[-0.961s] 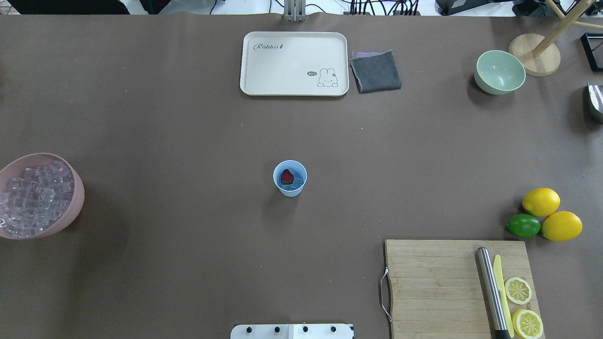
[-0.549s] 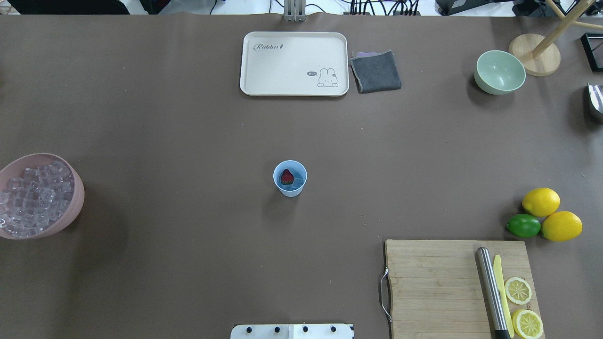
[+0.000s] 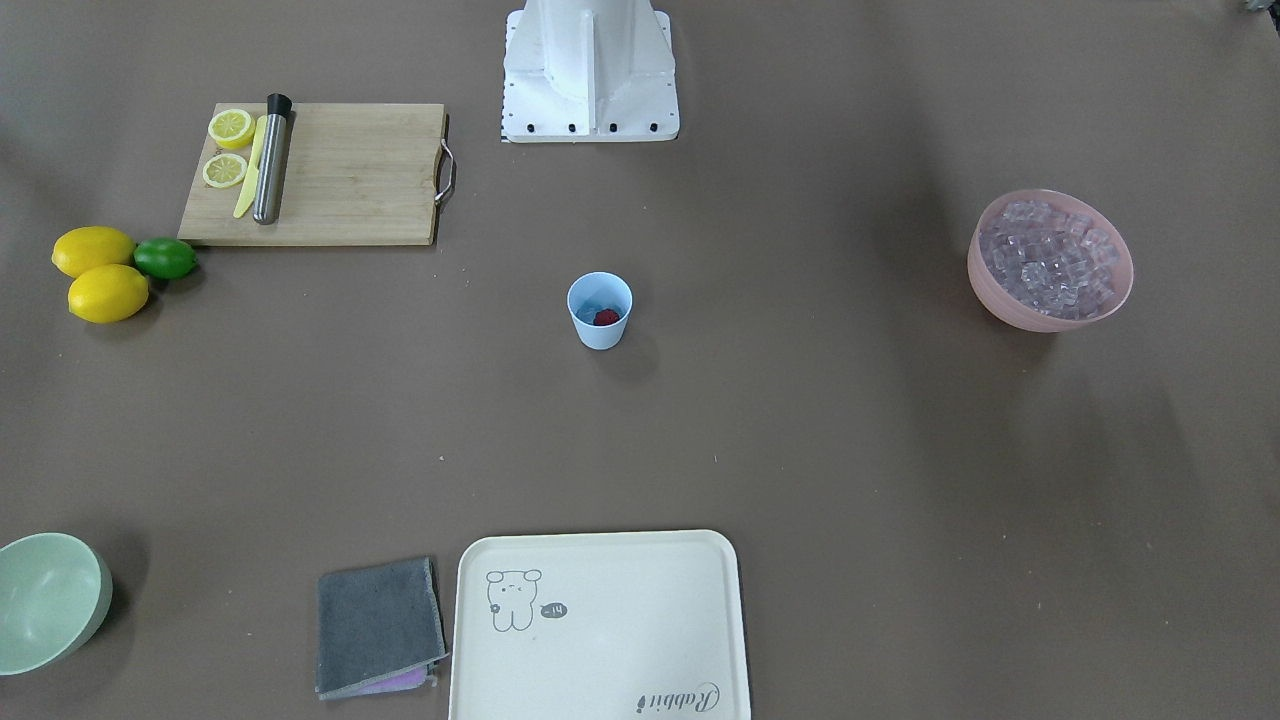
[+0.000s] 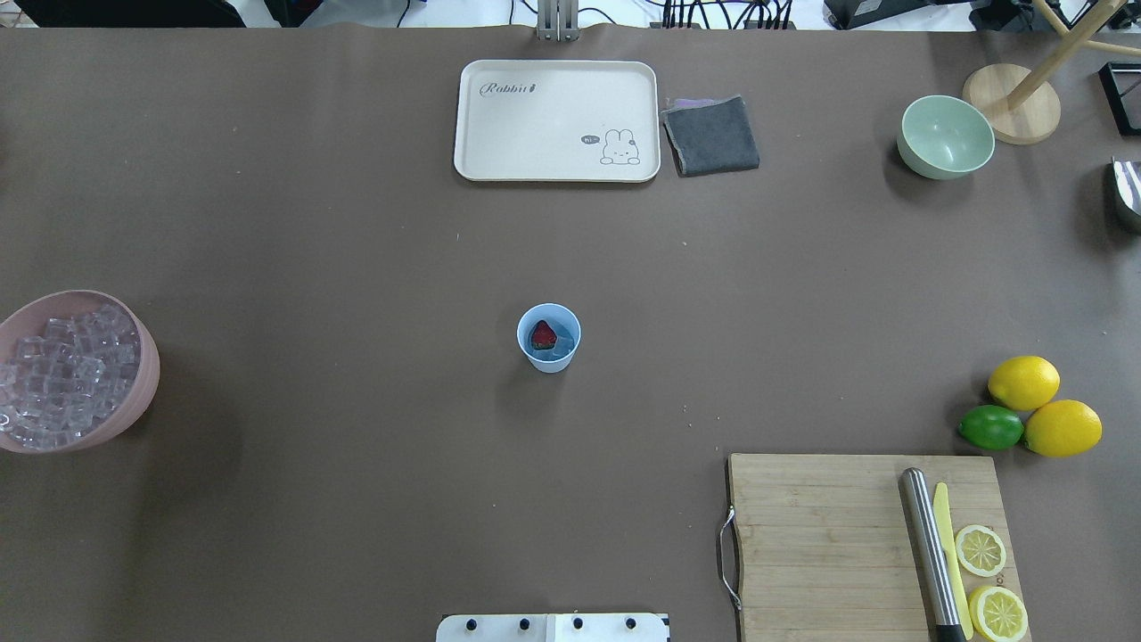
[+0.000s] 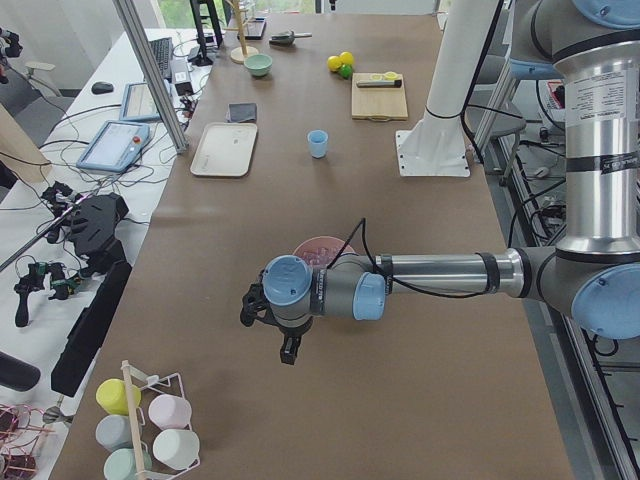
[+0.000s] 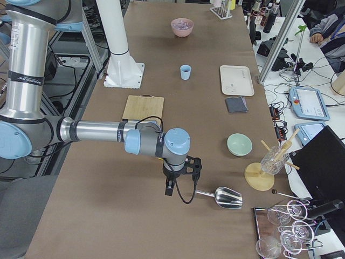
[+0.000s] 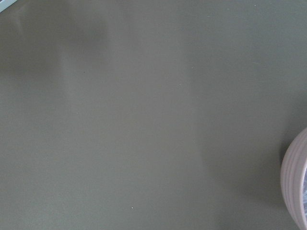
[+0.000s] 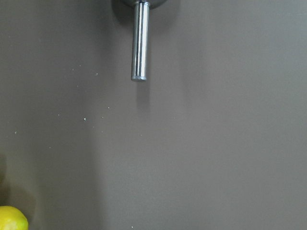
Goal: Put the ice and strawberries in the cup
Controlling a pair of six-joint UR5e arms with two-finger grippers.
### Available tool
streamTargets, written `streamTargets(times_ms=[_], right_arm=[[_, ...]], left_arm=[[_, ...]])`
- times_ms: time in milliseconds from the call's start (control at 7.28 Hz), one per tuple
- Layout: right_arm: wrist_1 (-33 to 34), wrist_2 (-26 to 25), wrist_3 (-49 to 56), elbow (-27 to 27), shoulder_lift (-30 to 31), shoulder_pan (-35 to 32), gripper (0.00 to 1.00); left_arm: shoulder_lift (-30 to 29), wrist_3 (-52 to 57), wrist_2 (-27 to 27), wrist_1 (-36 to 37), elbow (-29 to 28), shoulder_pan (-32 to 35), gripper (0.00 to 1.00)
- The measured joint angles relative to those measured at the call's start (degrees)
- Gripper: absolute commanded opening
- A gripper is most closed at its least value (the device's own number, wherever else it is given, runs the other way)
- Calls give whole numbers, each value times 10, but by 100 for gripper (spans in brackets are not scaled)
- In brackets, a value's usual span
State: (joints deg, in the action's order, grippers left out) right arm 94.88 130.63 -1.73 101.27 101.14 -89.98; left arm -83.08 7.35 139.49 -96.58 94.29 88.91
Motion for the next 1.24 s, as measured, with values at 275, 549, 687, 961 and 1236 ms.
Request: streamTargets(times_ms=[275,549,687,961,1236], right_arm=[[0,37,0,-14,-7,1,100],[-1,44,1,-19,-12,1,100],[-1,38,1,-18,-14,1,100],[-1,35,0,-17,-16,1,100],[-1,34,0,-17,-16,1,100]], left_arm=[[2,0,-1,-3,2,0,98],[5,0,-2,-3,2,0,98],[5,0,-2,-4,2,0,98],[5,0,-2,-4,3,0,98],[5,0,-2,-4,4,0,98]])
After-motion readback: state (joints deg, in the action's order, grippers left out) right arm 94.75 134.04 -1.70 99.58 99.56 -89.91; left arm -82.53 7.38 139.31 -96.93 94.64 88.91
